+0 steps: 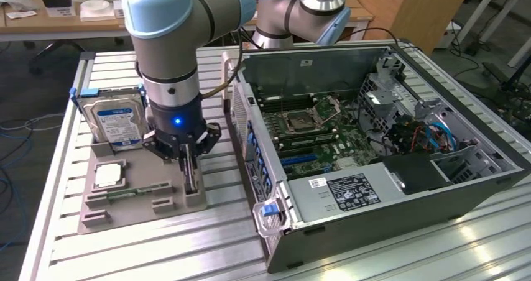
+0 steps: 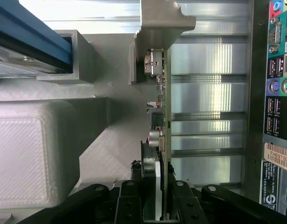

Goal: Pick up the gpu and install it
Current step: 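Pick up the gpu and move the gpu toward the slot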

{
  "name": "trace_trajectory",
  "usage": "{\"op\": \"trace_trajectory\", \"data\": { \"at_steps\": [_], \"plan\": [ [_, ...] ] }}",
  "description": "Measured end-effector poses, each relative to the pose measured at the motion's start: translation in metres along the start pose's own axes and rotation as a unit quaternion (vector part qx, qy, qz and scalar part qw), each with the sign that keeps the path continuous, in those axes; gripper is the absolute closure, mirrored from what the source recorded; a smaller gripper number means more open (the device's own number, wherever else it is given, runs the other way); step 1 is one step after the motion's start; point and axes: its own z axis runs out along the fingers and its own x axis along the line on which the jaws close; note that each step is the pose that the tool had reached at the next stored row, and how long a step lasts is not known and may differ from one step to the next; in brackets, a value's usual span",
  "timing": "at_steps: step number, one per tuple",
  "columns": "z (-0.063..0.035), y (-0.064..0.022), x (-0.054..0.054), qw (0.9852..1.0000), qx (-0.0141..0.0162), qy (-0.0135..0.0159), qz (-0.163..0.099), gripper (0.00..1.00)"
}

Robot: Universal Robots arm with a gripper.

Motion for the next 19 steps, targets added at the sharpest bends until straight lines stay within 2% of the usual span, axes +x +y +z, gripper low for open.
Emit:
{"op": "trace_trajectory", "data": {
  "at_steps": [9, 19],
  "plan": [
    [-0.001, 0.0, 0.0, 1.0, 0.0, 0.0, 0.0, 0.72],
    [-0.0148, -0.0004, 0.0, 1.0, 0.0, 0.0, 0.0, 0.72]
  ]
}}
